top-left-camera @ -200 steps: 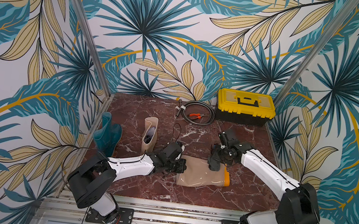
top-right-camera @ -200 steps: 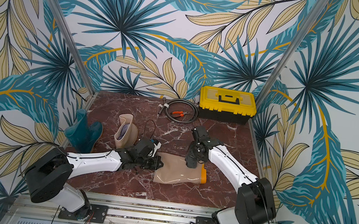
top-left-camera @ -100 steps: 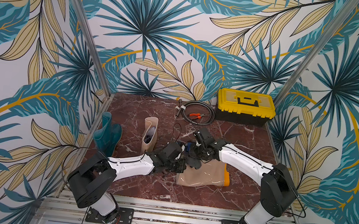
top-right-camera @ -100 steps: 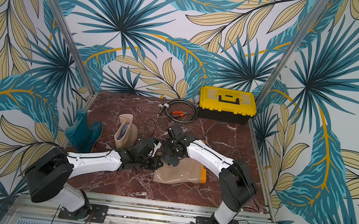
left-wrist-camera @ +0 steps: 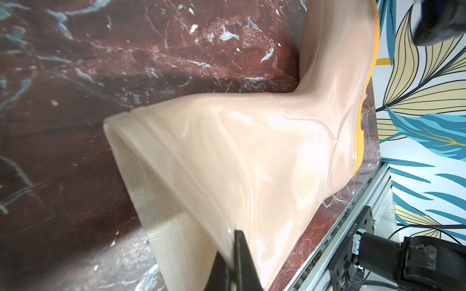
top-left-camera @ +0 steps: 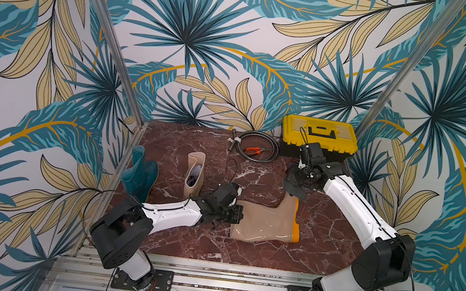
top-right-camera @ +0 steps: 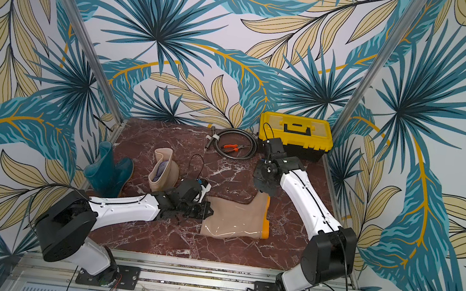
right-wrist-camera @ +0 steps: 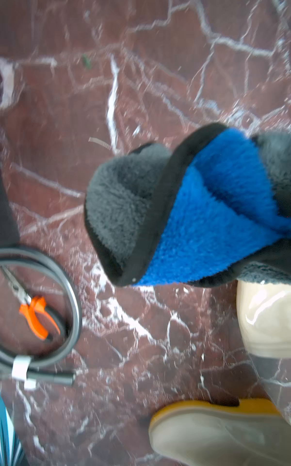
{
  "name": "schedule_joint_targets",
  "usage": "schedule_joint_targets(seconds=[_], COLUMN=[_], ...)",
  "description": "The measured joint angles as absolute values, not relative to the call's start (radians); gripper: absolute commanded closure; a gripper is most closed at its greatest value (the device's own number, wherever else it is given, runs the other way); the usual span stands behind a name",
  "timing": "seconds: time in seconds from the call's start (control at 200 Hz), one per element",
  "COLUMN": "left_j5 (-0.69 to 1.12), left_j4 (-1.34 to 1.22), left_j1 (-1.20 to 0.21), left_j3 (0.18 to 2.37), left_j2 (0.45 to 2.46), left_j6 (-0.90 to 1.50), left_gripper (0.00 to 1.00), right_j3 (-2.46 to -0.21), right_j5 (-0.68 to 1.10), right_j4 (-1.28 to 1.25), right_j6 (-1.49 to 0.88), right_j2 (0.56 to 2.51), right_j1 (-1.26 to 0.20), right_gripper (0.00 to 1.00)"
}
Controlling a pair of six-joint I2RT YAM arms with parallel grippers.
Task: Wipe the rubber boots with a cloth
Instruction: Wipe the dirt off the rubber boot.
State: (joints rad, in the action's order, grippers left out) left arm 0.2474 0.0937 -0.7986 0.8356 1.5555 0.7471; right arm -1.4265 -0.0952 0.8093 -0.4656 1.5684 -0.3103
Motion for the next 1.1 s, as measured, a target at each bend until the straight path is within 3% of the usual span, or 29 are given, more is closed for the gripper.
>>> schedule_joint_targets(seconds=[0.265, 0.636, 0.846, 1.101], left_j5=[0.251, 0.249, 0.251, 0.252], left_j4=[0.094, 0.094, 0.094, 0.094], left_j1=[-0.799, -0.797, -0.797, -0.797], left_j3=[0.837, 0.837, 0.837, 0.837], left_j2=[1.556, 1.552, 1.539, 1.539], left_j6=[0.74, 0.74, 0.741, 0.747], left_gripper=[1.0, 1.0, 1.0, 1.0], right_j3=[-1.349, -1.57, -1.293, -0.862], right_j5=[-0.047, -0.089, -0.021, 0.076], right_j4=[0.842, 0.918, 0.886, 0.824], right_j6=[-0.423, -0.359, -0.421, -0.662], right_j2=[1.732, 1.769, 1.558, 1.193], right_j1=[-0.414, -0.166, -0.253, -0.492], right_gripper=[1.0, 1.0, 1.0, 1.0])
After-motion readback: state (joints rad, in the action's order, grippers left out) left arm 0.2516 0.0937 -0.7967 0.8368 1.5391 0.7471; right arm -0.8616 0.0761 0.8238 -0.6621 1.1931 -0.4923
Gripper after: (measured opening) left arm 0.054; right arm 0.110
